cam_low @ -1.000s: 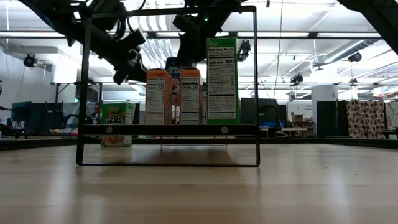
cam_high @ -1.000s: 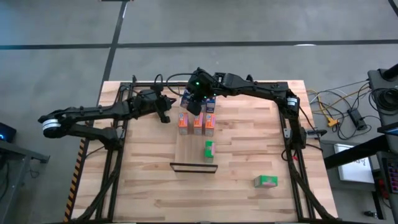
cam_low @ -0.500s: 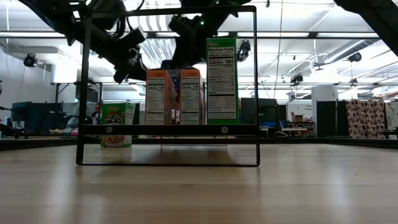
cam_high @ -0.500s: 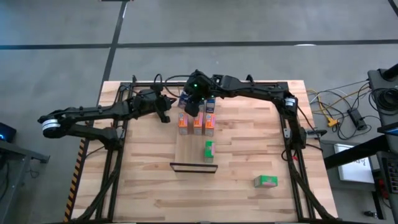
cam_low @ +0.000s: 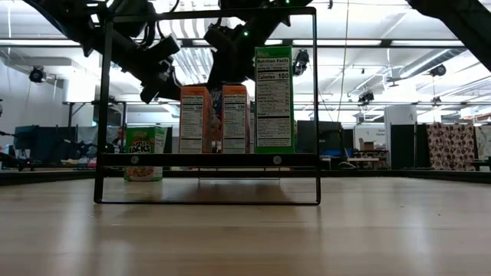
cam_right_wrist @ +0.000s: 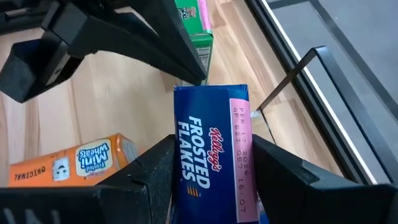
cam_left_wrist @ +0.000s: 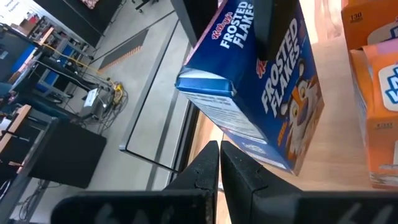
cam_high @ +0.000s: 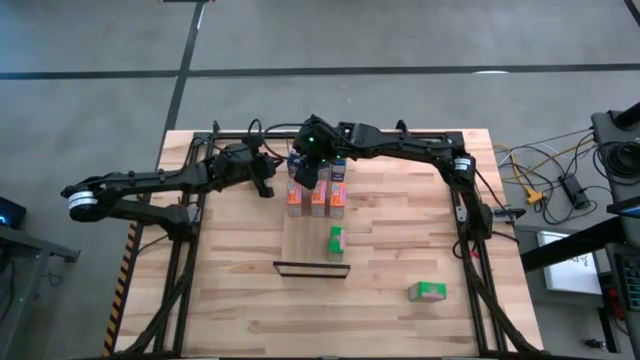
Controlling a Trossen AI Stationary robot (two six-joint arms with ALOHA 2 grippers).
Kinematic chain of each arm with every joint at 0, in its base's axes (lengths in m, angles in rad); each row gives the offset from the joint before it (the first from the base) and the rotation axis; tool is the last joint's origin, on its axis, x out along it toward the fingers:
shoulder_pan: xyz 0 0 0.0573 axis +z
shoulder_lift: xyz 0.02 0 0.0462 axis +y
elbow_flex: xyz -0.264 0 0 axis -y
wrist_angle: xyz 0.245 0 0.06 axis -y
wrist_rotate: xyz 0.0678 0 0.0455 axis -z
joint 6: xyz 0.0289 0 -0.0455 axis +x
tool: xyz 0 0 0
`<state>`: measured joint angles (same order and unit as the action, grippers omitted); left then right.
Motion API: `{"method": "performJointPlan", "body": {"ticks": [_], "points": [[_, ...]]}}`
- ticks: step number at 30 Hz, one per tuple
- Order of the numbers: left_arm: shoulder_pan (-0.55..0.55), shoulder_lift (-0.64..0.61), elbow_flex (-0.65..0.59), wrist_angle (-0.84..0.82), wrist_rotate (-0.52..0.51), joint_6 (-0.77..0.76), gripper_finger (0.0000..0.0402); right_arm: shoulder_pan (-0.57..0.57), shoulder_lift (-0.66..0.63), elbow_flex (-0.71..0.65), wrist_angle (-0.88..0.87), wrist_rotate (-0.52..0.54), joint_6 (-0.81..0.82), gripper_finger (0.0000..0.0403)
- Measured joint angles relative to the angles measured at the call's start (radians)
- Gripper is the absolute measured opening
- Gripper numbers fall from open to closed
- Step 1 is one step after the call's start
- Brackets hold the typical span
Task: Stack cereal on shelf
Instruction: Put the blue cereal box on the shelf aligned with the other blue cereal boxes
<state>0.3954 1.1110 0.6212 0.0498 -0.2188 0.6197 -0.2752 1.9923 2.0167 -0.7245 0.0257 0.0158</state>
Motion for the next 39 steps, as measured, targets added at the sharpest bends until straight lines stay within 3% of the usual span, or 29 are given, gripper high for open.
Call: {"method": "performJointPlan", "body": {"ticks": [25,33,39], "points": [[0.0,0.0,0.0,0.0,0.001,-0.001,0.0,0.0,0.006,-0.044,0.08,0.001,-0.013,0.0182],[0.0,0.0,-0.001,0.0,0.001,-0.001,0.0,0.0,0.006,-0.045,0.097,0.001,-0.035,0.0158],[0.0,0.0,-0.001,-0.001,0.001,-0.001,0.0,0.0,0.006,-0.045,0.103,0.001,-0.016,0.0187]]}}
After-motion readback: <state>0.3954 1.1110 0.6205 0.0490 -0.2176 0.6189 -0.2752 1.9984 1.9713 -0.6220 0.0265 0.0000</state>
